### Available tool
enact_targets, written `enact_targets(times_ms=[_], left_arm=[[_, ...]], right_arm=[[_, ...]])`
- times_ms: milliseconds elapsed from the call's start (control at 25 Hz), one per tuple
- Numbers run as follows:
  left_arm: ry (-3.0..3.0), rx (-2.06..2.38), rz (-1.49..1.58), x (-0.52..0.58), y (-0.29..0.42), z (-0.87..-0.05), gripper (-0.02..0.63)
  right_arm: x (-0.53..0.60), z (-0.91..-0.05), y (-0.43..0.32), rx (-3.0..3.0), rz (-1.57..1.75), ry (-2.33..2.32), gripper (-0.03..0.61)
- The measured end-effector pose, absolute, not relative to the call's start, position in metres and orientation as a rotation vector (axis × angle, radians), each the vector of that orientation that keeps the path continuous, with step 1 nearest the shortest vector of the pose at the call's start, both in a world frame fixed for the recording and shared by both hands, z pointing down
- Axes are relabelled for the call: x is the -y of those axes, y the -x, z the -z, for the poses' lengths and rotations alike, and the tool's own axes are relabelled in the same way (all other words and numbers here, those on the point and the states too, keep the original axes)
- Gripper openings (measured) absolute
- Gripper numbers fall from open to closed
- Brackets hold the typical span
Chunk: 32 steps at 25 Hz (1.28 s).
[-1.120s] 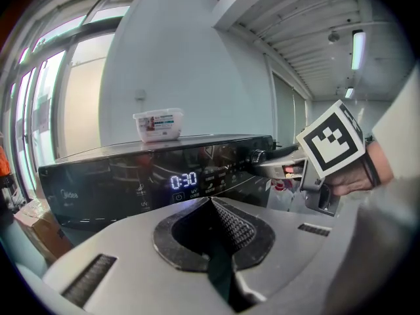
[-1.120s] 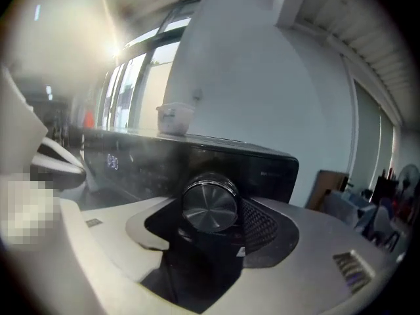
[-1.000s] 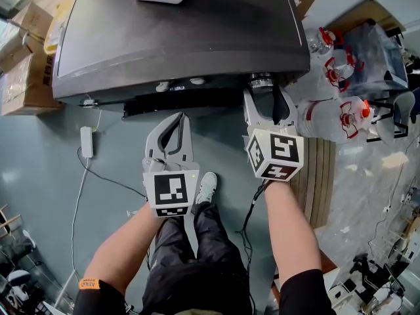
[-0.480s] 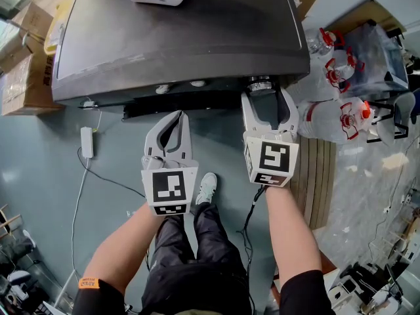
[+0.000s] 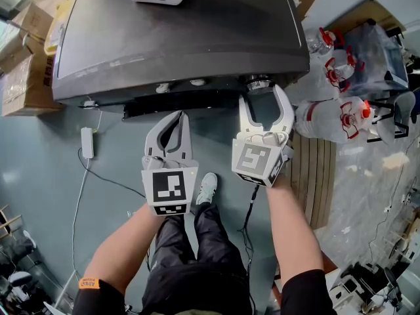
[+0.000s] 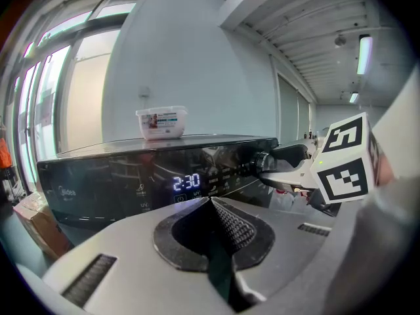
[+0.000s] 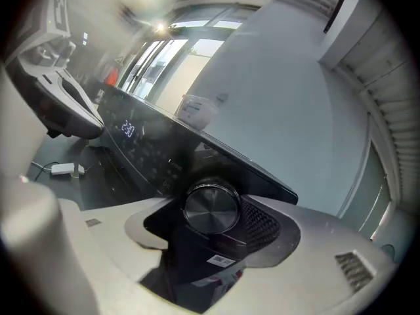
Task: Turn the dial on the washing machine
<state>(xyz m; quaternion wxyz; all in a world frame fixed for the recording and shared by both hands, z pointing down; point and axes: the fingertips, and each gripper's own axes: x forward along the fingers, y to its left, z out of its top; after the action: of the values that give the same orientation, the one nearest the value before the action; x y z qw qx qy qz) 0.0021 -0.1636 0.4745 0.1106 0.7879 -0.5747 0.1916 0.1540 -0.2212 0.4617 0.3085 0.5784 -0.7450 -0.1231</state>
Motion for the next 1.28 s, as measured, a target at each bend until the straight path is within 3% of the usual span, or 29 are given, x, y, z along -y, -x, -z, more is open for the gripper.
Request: enact_targets(times_ms=[240, 680, 840, 1280], left_arm=[[-2.304, 1.694, -0.562, 0.165, 0.001, -0.475, 0.015], [-2.308, 1.686, -0.560, 0.168, -0.002, -0.478, 0.015], [-2.309, 1.684, -0.564, 0.169, -0.004, -0.479, 0.015], [-2.299, 1.694, -0.570, 0.172, -0.004, -0.477, 0.015]], right_arm=[[0.224, -0.464, -0.158, 2.017, 0.224, -1.562, 0.285], [0.227, -0.466, -0.171, 2.378, -0.479, -1.725, 0.285], [0.227, -0.465, -0.170, 2.346, -0.386, -1.708, 0.287], [0.223, -0.449, -0.150, 2.033, 0.306, -1.545, 0.298]])
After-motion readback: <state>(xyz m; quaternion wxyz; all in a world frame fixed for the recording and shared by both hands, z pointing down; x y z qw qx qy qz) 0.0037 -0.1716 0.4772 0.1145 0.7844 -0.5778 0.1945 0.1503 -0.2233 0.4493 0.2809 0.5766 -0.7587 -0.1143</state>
